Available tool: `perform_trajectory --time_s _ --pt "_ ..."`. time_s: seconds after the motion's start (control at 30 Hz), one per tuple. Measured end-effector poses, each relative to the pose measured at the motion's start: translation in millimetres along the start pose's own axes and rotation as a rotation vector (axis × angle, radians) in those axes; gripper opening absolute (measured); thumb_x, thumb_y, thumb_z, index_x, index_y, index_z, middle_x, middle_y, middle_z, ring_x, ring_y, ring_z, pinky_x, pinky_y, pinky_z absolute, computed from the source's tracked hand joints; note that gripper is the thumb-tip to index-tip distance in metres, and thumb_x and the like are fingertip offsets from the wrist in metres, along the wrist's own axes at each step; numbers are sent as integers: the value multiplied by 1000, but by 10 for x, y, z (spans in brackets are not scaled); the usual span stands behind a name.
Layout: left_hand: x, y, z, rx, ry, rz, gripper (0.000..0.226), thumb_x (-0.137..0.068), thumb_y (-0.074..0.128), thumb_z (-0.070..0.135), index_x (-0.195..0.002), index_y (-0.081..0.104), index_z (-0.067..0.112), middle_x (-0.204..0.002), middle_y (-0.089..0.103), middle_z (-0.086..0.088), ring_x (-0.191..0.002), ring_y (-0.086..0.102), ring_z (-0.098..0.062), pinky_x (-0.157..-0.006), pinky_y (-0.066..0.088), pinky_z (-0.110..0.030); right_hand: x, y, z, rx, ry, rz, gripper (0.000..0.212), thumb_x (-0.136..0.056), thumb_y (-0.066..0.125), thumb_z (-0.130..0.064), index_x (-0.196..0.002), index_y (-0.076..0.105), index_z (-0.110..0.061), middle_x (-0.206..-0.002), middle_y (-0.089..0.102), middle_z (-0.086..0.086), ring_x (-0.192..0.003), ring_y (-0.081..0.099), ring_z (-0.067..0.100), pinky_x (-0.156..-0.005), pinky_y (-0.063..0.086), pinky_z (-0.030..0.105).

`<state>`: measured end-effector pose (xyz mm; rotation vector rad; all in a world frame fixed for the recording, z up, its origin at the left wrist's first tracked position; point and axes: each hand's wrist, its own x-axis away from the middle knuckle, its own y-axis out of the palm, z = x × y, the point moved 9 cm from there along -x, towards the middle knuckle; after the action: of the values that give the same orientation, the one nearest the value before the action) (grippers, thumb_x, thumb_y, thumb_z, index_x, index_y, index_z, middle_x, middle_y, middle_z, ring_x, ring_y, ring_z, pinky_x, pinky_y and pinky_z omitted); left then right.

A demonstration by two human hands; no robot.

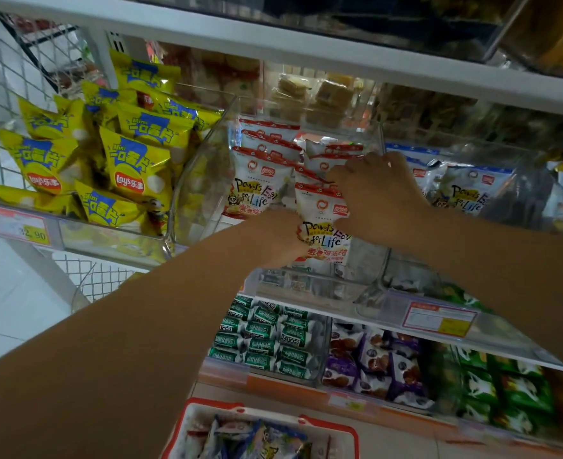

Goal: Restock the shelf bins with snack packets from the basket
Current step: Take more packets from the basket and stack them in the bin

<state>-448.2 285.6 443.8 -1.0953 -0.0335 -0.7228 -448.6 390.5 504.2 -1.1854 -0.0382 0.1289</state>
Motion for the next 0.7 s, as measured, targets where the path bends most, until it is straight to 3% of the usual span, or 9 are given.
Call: perform_trajectory --time_s 0.03,0.1,0.17,0.23,0.33,0.47,0.57,0.7 --pt "52 -18 -1 51 6 37 16 -98 50 26 -111 59 23 -124 55 -7 -111 52 -21 -84 41 -24 58 -74 -25 -40 2 24 67 -80 64 -51 -138 44 -24 -132 56 4 -123 48 28 -106 30 47" --pt "272 -125 48 138 46 211 42 -99 49 23 -141 46 19 -142 51 -3 -126 49 -19 -97 39 -26 232 -244 -102 -167 -9 94 55 -82 62 -48 -132 52 -28 -128 61 -1 -121 51 26 -106 30 45" --pt "610 -309 101 222 142 479 41 -98 51 19 -139 50 21 -134 58 2 -120 54 -14 -97 41 -22 473 -433 -172 -363 -26 200 38 -85 63 -40 -122 60 -30 -118 65 -6 -114 56 24 -105 31 44" --pt "1006 -389 60 298 216 667 33 -97 52 16 -129 59 22 -117 64 10 -107 58 -5 -86 41 -13 738 -558 -272 -581 -79 274 25 -89 64 -30 -113 66 -25 -105 67 -8 -101 60 19 -96 43 40" --pt "1507 -172 -167 381 214 761 25 -95 53 13 -112 62 29 -98 67 19 -90 63 -1 -77 46 -9 1156 -608 -634 -799 -238 293 16 -91 63 -23 -105 68 -19 -88 60 -14 -80 60 9 -72 50 25" --pt "1903 554 -665 433 -22 709 21 -96 55 16 -108 64 29 -89 67 17 -77 60 1 -65 41 -4 1580 -180 -1256 -867 -374 128 19 -91 57 -28 -103 68 -20 -88 68 -8 -75 63 16 -68 55 39" --pt "2021 1215 -932 420 -187 547 24 -97 53 18 -116 64 27 -98 64 16 -84 58 3 -68 38 -1 1801 439 -1691 -810 -397 -101 18 -95 54 -30 -109 65 -25 -94 69 -6 -81 63 16 -75 54 40" --pt "2142 2135 -1221 420 -306 271 24 -100 49 27 -121 60 30 -109 66 6 -97 65 -15 -80 53 -29 2164 1247 -2017 -770 -332 -369 15 -96 51 -32 -107 61 -29 -94 67 -4 -80 64 20 -71 56 41"
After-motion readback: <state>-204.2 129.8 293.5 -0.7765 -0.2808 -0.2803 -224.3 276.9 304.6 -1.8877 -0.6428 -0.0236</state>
